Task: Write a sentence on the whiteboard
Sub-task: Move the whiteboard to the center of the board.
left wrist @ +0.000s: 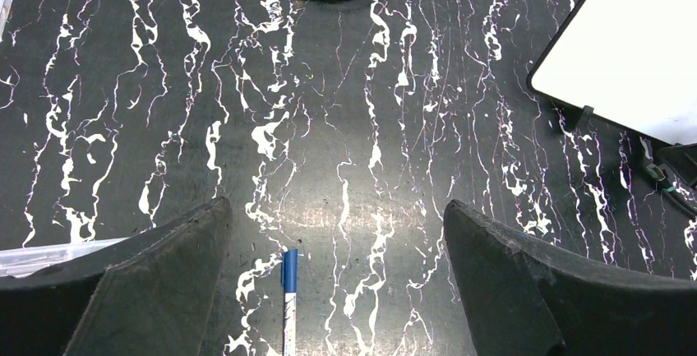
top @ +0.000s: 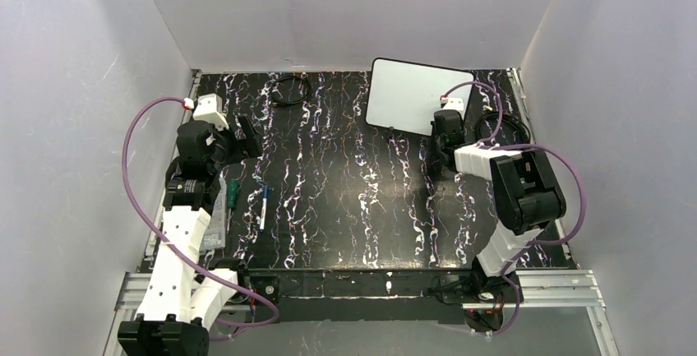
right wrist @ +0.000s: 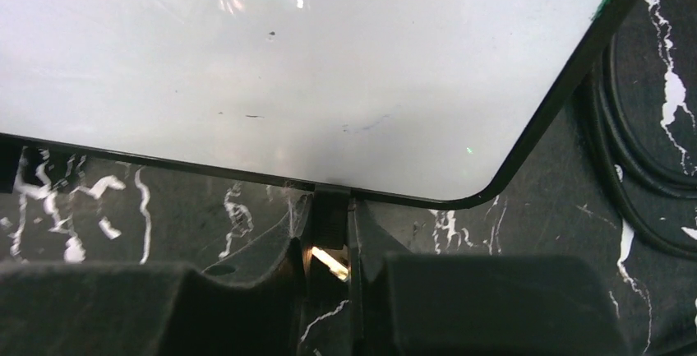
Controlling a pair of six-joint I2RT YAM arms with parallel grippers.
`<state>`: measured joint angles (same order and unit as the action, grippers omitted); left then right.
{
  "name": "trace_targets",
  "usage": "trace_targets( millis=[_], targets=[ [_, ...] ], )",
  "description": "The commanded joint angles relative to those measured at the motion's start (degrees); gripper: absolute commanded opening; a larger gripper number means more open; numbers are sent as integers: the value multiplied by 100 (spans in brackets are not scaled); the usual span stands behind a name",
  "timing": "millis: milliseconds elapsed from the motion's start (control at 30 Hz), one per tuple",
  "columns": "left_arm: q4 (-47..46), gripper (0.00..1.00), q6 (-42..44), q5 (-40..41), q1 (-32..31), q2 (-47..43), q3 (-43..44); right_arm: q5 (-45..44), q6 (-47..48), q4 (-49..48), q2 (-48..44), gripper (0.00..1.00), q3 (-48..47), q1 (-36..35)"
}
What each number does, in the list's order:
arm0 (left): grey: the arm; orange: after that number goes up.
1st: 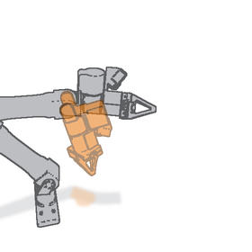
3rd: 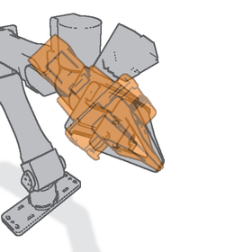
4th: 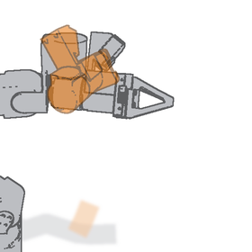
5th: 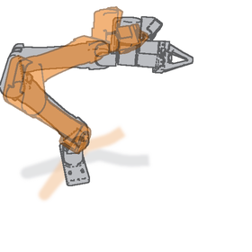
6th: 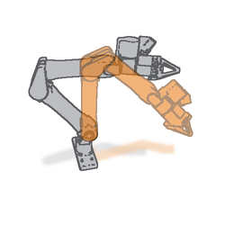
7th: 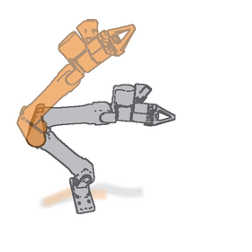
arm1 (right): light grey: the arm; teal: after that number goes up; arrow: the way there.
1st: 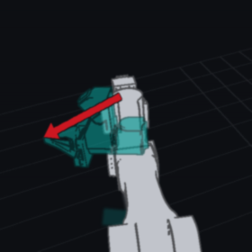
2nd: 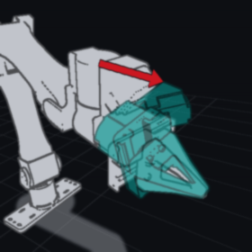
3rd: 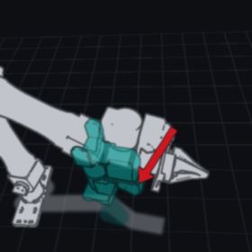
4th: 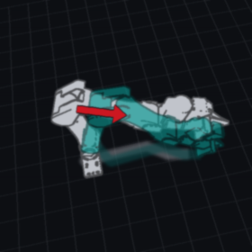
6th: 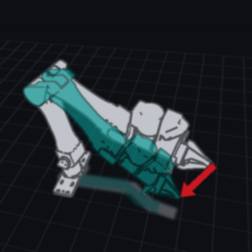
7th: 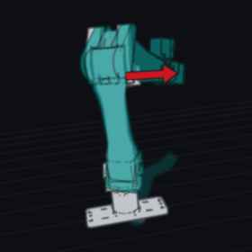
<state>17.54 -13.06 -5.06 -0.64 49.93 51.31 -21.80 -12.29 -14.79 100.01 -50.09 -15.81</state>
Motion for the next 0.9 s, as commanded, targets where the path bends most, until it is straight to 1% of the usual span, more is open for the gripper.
trace_targets(
  millis=[0, 100, 367, 867],
  targets=[
    [-23, 99, 23, -43, -15, -138, 11, 346, -35, -158, -397, 1, 178, -279],
    [-18, 99, 20, -54, -15, -155, 3, 295, -64, -181, -550, 1, 325, -445],
    [-2, 99, 22, -40, -15, -208, -11, 508, -214, -193, -634, 1, 596, -728],
    [74, 99, 20, -80, -15, -243, -55, 688, -352, -54, -1313, 1, 1401, -1937]
  ],
)
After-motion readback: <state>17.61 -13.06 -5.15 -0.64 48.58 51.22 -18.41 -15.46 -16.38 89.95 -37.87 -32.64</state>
